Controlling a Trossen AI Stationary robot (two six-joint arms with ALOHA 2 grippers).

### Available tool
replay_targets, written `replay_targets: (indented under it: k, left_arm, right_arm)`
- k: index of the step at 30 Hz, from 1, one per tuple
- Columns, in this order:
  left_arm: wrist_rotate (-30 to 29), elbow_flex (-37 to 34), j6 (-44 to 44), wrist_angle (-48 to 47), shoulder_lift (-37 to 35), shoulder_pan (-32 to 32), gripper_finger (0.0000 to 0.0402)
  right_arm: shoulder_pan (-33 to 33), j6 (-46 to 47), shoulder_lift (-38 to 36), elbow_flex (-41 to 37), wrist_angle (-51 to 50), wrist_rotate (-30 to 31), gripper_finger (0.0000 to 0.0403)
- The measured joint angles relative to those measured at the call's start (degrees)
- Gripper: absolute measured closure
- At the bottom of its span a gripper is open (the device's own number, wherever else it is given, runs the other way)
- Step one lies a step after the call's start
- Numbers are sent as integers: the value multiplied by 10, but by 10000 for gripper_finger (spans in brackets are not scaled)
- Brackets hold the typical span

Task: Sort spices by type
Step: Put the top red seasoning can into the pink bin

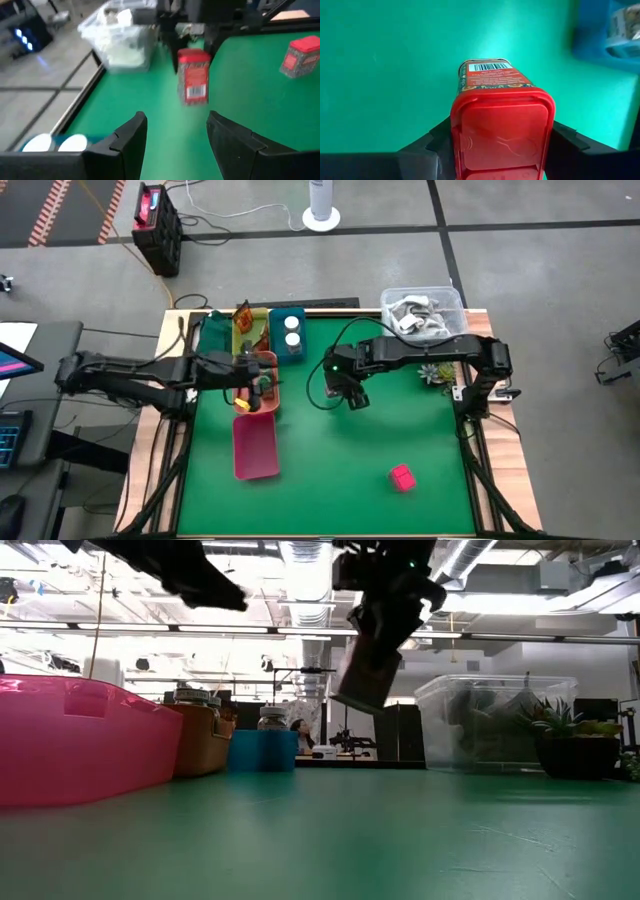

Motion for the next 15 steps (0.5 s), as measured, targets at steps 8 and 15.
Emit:
replay_targets:
  k: [8,15]
  left_arm:
    - [-14,0,17,111,79,-27,198]
    - [-15,0,17,160,141,-27,161]
  right_arm:
    - [5,23,0,6,38,0,166]
    - [8,46,0,6,84,3,165]
